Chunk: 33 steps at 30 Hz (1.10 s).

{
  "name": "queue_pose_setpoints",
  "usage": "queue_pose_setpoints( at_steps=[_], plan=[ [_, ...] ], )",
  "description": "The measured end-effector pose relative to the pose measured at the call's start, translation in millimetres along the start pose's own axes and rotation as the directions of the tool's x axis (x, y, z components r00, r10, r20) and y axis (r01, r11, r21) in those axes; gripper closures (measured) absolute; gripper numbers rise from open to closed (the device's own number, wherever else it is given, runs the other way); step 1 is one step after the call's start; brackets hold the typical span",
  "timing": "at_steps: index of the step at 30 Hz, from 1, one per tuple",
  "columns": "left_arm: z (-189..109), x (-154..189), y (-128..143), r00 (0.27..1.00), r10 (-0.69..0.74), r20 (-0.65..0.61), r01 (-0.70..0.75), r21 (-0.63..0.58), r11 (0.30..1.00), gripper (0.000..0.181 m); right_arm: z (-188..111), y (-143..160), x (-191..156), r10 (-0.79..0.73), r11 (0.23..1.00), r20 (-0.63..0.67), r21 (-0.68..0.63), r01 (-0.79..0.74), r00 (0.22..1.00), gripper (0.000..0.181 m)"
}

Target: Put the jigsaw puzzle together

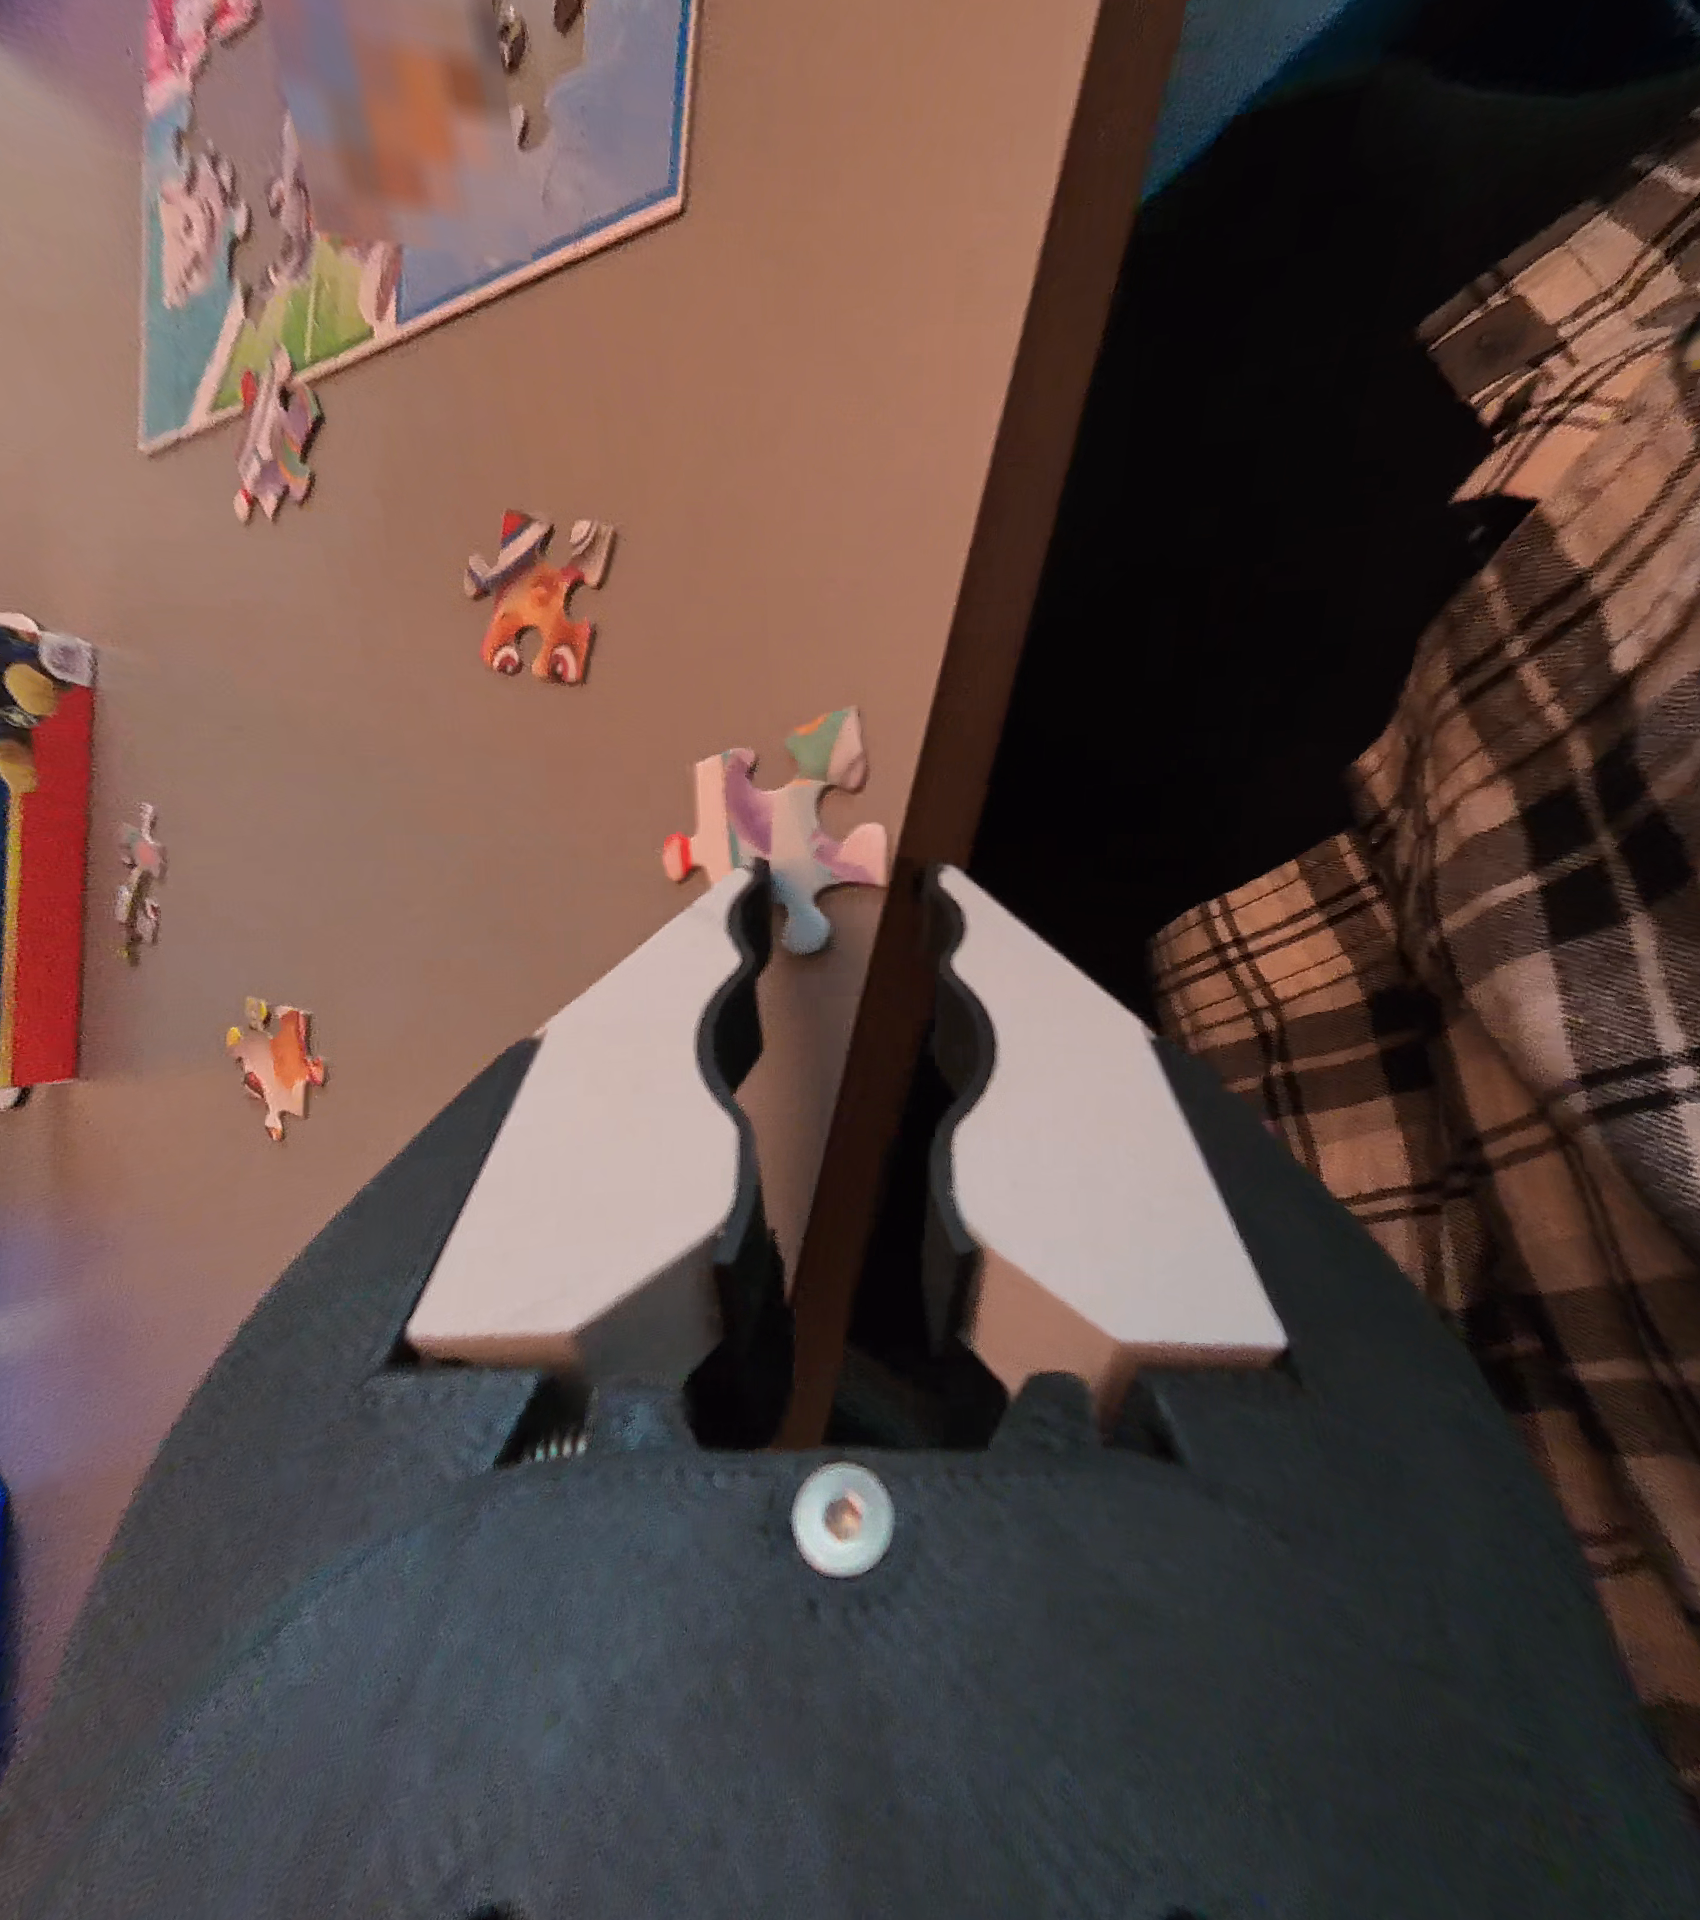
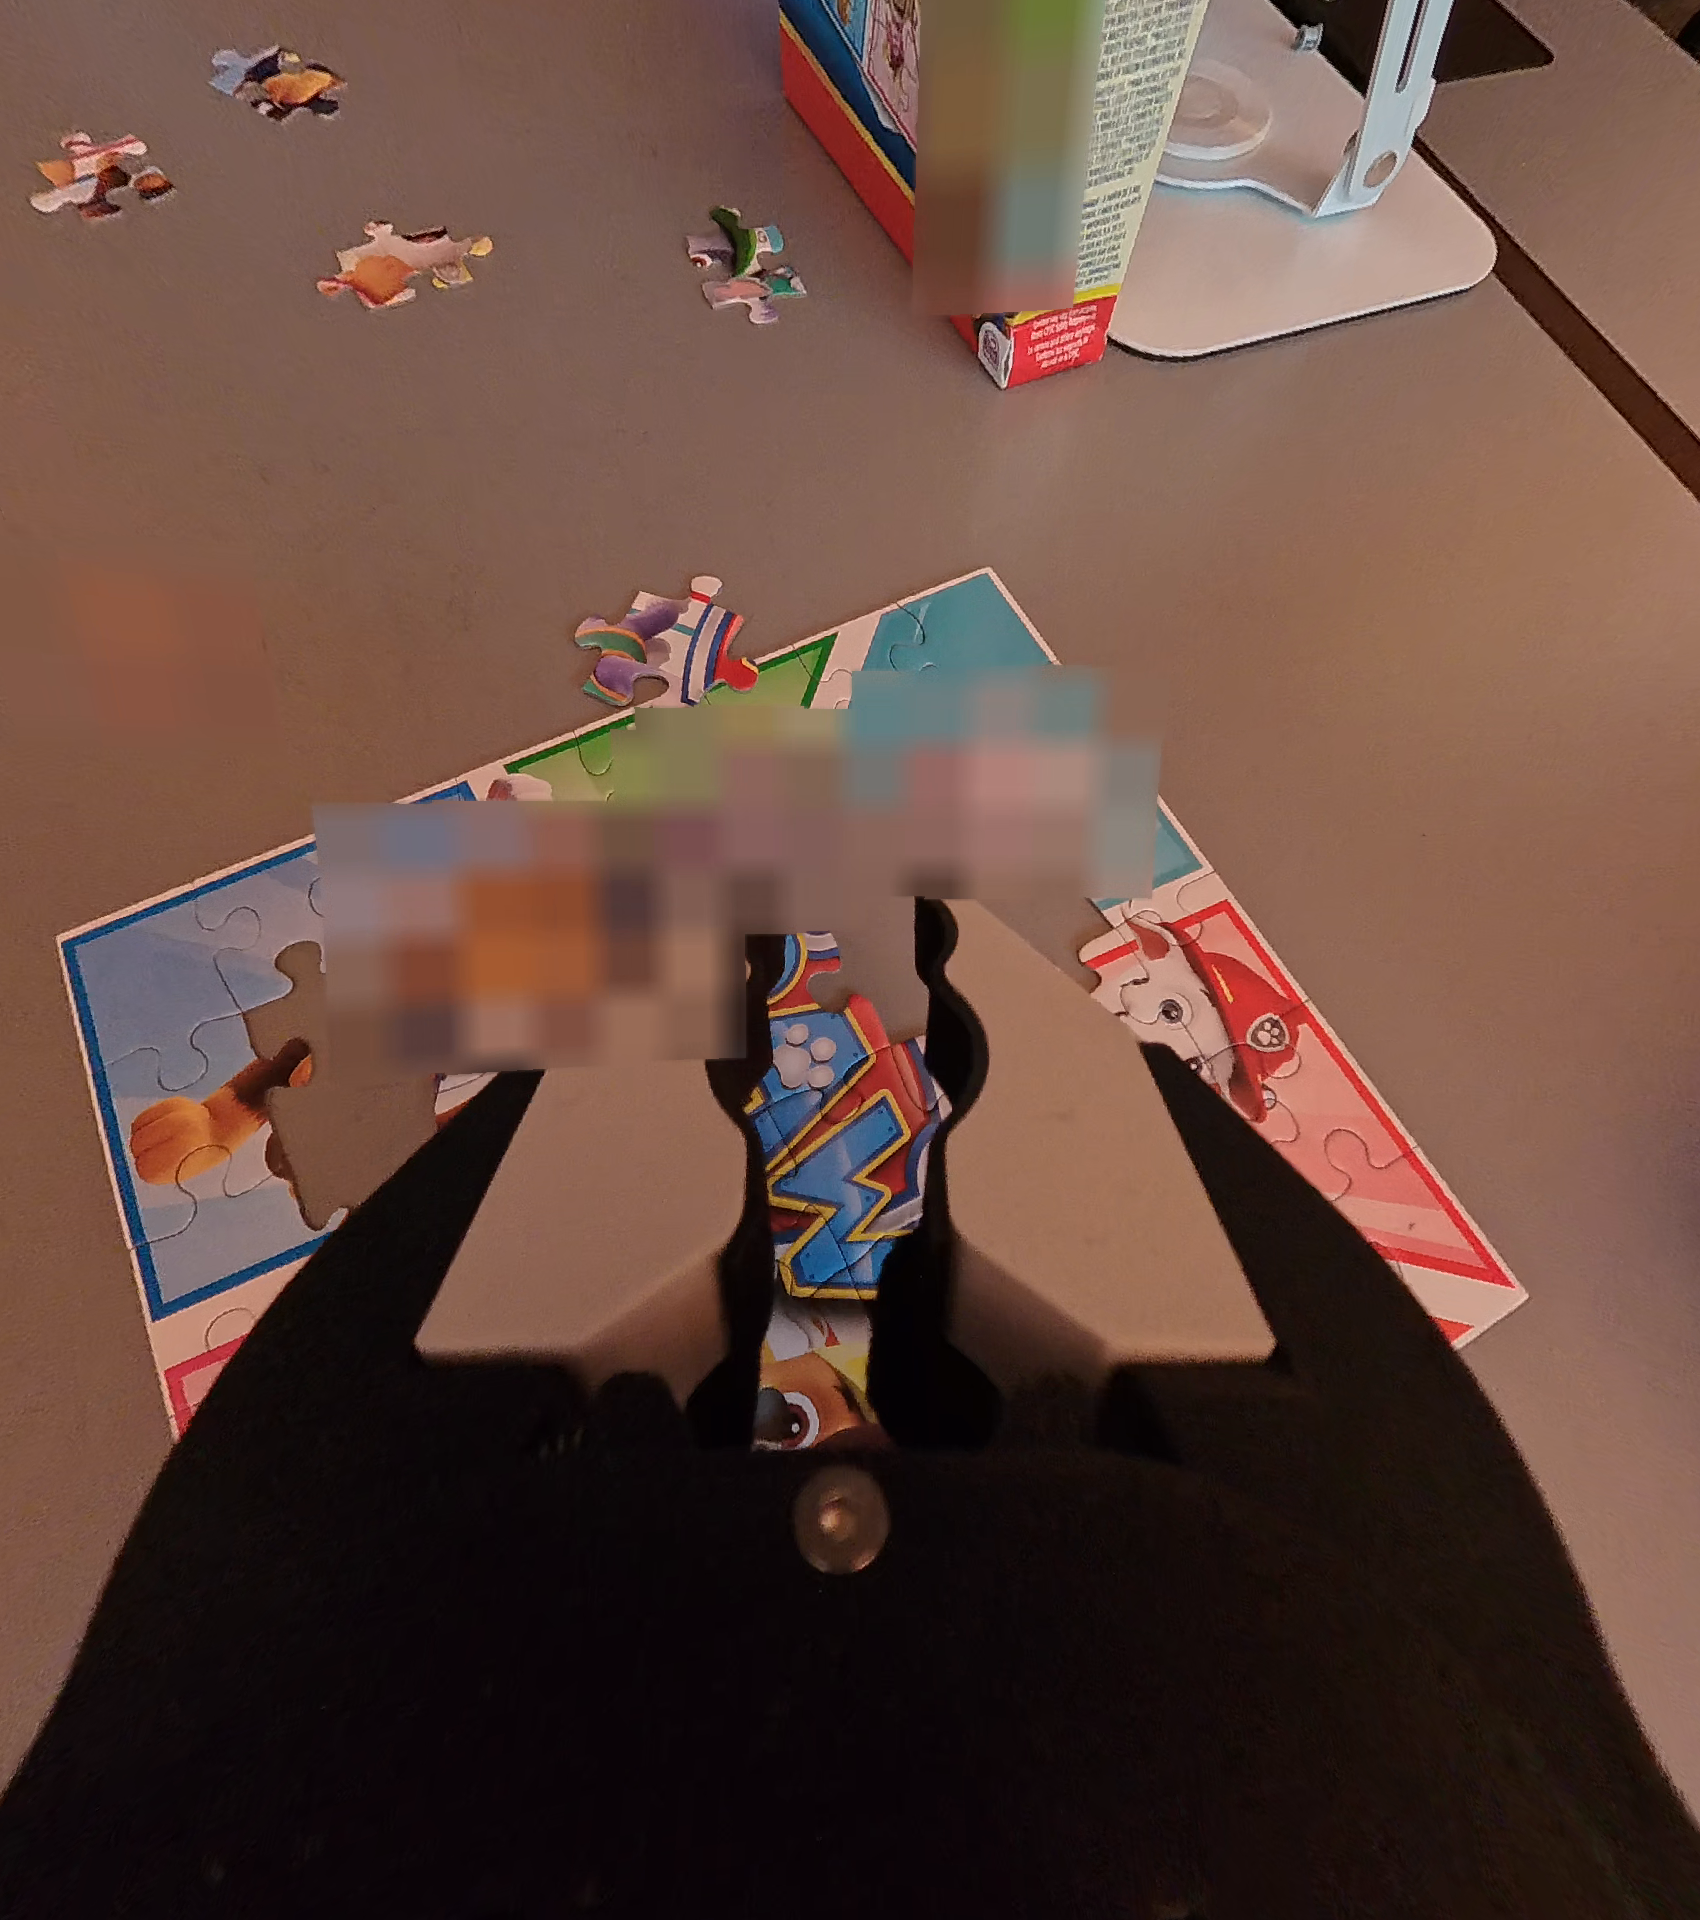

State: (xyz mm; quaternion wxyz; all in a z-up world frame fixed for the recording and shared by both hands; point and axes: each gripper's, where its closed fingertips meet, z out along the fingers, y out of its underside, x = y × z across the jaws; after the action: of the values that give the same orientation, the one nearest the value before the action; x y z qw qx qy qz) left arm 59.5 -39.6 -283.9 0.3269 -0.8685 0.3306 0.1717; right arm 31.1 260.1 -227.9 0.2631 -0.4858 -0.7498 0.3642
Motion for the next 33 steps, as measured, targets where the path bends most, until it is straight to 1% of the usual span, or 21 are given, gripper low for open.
queue_pose_setpoints(
  at_steps=[1, 5, 12, 14, 18, 20, 23, 26, 27, 29, 31, 33],
  plan=[
    [-2, 2, -3, 1.000, 0.007, 0.012, -0.007, 0.018, 1.000, 0.160, 0, 0, 0, 0.000, 1.000, 0.001, 0.000, 0.000, 1.000, 0.158],
    [-4, 5, -8, 0.991, 0.087, 0.098, -0.091, 0.033, 0.995, 0.167, 3, 1, -2, -0.005, 1.000, 0.004, -0.010, 0.005, 1.000, 0.159],
    [-13, 3, -24, 0.985, 0.091, 0.146, -0.108, 0.114, 0.988, 0.177, 3, 2, -2, -0.008, 1.000, 0.003, -0.009, 0.008, 1.000, 0.159],
    [-17, 0, -33, 0.982, 0.097, 0.159, -0.120, 0.147, 0.982, 0.179, 2, 0, -2, -0.012, 1.000, 0.003, -0.004, 0.012, 1.000, 0.159],
    [-22, -8, -51, 0.970, 0.169, 0.172, -0.200, 0.177, 0.964, 0.180, -4, -3, 1, -0.006, 1.000, -0.007, 0.021, 0.006, 1.000, 0.159],
    [-23, -15, -66, 0.964, 0.196, 0.181, -0.233, 0.214, 0.948, 0.180, -10, -6, 5, 0.011, 0.999, -0.016, 0.049, -0.010, 1.000, 0.159],
    [-20, -35, -93, 0.942, 0.250, 0.225, -0.304, 0.252, 0.919, 0.181, -22, -11, 14, 0.043, 0.994, -0.032, 0.103, -0.040, 0.999, 0.160],
    [-9, -73, -120, 0.883, 0.314, 0.348, -0.411, 0.254, 0.876, 0.181, -31, -14, 17, 0.076, 0.986, -0.006, 0.150, -0.074, 0.997, 0.161],
    [-2, -87, -126, 0.853, 0.344, 0.393, -0.454, 0.232, 0.860, 0.181, -33, -16, 13, 0.086, 0.982, 0.029, 0.167, -0.090, 0.996, 0.159],
    [11, -111, -141, 0.764, 0.420, 0.490, -0.557, 0.173, 0.812, 0.181, -35, -22, 1, 0.097, 0.973, 0.116, 0.197, -0.119, 0.988, 0.153],
    [26, -128, -152, 0.689, 0.486, 0.538, -0.627, 0.106, 0.772, 0.181, -39, -32, -15, 0.095, 0.960, 0.225, 0.238, -0.150, 0.970, 0.151],
    [39, -138, -162, 0.618, 0.539, 0.571, -0.689, 0.064, 0.722, 0.181, -41, -40, -29, 0.110, 0.945, 0.323, 0.259, -0.200, 0.940, 0.150]
  ],
)
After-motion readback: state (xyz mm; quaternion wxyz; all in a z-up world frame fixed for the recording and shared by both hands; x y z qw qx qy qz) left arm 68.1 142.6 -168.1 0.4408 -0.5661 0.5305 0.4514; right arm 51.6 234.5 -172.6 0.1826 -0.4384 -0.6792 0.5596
